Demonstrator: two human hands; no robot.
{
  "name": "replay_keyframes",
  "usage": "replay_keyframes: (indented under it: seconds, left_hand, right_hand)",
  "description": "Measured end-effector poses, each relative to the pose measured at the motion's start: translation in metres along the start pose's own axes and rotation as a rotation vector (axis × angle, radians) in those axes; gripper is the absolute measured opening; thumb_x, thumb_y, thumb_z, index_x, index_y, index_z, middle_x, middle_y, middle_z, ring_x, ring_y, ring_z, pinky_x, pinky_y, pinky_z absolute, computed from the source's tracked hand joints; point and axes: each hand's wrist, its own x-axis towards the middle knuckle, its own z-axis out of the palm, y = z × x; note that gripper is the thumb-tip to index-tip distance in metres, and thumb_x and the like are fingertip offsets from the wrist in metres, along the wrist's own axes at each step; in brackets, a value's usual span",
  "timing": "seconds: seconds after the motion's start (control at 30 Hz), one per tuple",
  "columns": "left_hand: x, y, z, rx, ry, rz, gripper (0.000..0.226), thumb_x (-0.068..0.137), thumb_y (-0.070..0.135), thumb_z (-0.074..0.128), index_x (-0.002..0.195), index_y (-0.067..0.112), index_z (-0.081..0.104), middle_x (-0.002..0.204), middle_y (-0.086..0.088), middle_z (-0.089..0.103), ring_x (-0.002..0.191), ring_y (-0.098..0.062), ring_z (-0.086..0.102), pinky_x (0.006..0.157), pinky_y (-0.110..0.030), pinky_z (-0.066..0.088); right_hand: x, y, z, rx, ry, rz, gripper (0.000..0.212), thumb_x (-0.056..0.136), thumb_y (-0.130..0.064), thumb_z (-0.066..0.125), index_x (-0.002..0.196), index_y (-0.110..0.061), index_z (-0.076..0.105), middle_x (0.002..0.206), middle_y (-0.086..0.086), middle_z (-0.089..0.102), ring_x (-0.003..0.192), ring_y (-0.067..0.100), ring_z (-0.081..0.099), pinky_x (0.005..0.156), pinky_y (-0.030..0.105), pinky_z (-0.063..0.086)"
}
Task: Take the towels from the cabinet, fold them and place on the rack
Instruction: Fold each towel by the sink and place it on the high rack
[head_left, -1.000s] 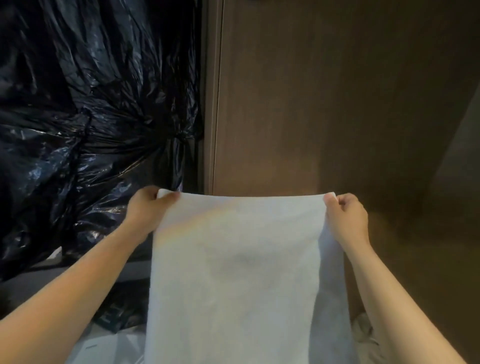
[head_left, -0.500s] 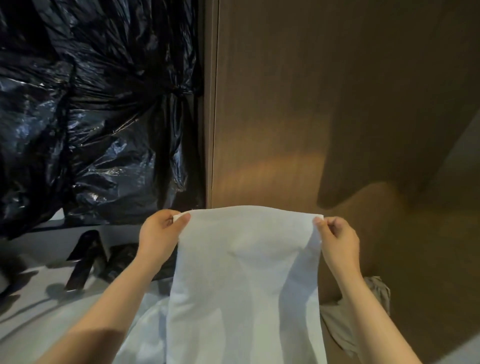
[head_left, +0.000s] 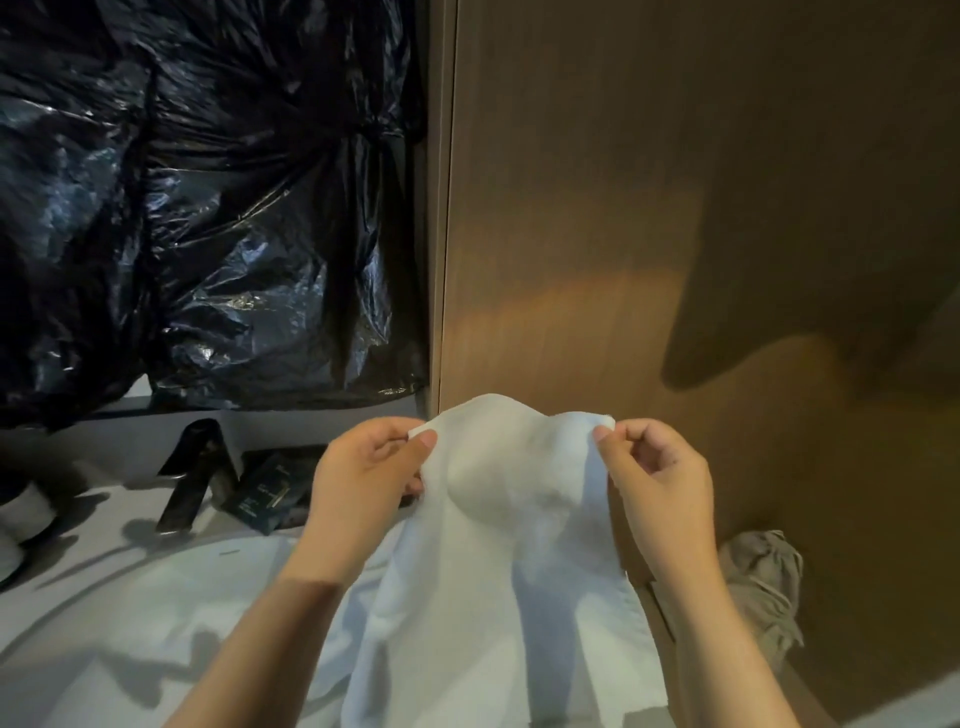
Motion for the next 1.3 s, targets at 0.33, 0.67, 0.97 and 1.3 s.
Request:
replay_keyframes:
  seconds: [0.33,0.67,0.97,1.3]
  left_hand:
    - [-0.022,0.012,0.019,-0.142,-0.147,0.031,0.01,0.089,0.007,0.065,0.092,0.008,0.074,0.073,-0.012,0.071,0.055,-0.009,0.058,0.056,-0.016,0.05]
    - [-0.03,0.009,0.02,-0.172,-0.171,-0.035,0.012,0.088,0.005,0.065,0.098,0.005,0.073,0.088,-0.016,0.074,0.073,-0.031,0.068,0.073,-0.034,0.059]
    - [-0.039,0.02,0.014,-0.246,-0.261,0.016,0.013,0.086,0.004,0.065,0.097,0.004,0.073,0.085,-0.015,0.074,0.068,-0.022,0.065,0.066,-0.024,0.056]
    - [-0.043,0.034,0.004,-0.233,-0.317,0.143,0.017,0.088,0.002,0.06,0.097,0.009,0.074,0.086,-0.007,0.076,0.073,-0.012,0.071,0.066,-0.019,0.054]
  right_hand:
    - [-0.027,-0.023,0.022,0.169,-0.197,0.008,0.012,0.088,-0.02,0.07,0.076,-0.019,0.067,0.066,0.001,0.059,0.059,0.007,0.049,0.055,0.017,0.044]
    - [-0.038,-0.029,0.026,0.37,-0.413,0.149,0.008,0.088,-0.013,0.069,0.088,-0.005,0.07,0.081,0.014,0.068,0.072,0.018,0.064,0.066,0.028,0.056]
    - [-0.039,-0.033,0.028,0.529,-0.456,0.16,0.024,0.08,-0.021,0.074,0.098,-0.013,0.06,0.084,0.0,0.072,0.07,0.012,0.066,0.057,0.022,0.053]
    - [-0.04,-0.044,0.029,0.337,-0.404,0.084,0.031,0.075,-0.034,0.08,0.093,-0.016,0.064,0.08,-0.004,0.07,0.064,0.012,0.062,0.048,0.023,0.048]
